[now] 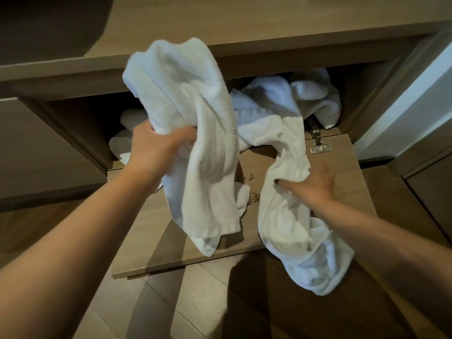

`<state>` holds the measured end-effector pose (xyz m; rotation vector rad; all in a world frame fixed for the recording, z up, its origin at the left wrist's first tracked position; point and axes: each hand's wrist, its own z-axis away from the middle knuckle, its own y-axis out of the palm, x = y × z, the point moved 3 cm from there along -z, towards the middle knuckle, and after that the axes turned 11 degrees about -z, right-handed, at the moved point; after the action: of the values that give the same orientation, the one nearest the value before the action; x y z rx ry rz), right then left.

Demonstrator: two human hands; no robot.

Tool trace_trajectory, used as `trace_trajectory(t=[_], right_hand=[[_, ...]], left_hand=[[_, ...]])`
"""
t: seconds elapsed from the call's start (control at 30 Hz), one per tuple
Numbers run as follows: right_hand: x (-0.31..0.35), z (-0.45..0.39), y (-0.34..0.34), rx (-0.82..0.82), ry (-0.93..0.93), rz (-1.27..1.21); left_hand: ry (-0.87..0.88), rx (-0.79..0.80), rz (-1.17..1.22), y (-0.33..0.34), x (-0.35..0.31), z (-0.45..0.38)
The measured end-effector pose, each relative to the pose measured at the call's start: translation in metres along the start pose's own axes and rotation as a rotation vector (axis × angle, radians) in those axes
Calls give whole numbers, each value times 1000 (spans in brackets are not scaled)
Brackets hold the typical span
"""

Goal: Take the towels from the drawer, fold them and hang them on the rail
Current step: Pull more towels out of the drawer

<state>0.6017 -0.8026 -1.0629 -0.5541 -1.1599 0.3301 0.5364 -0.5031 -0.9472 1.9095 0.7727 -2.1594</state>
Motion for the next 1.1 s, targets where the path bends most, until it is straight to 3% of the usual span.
trace_trajectory(t=[0.13, 0.33, 0.4, 0.53, 0.6, 0.7, 0.83, 0.93, 1.0, 1.1], right_hand=[[-49, 13, 26, 170, 121, 177], [-26, -8, 37, 190, -147, 208], [1, -3, 28, 236, -359, 186], [81, 41, -2, 200, -1203, 75], [113, 62, -14, 237, -1423, -65], [144, 66, -19, 412, -1214, -454], [149, 42, 3, 414, -984, -564], [135, 21, 28, 493, -864, -487], [124, 11, 41, 503, -850, -351], [120, 13, 56, 470, -878, -248]], left_hand=[[-2, 33, 11, 11, 1, -1], [26, 57, -104, 18, 9, -4], [65, 53, -136, 18, 11, -6], [107, 9, -200, 19, 13, -10], [87, -29, -205, 22, 13, -13], [76, 32, -168, 31, 13, -16], [34, 208, -228, 46, 24, -17], [-113, 325, -172, 48, 42, -16], [-236, 342, 74, 47, 51, -11], [-405, 244, 388, 45, 62, -5]])
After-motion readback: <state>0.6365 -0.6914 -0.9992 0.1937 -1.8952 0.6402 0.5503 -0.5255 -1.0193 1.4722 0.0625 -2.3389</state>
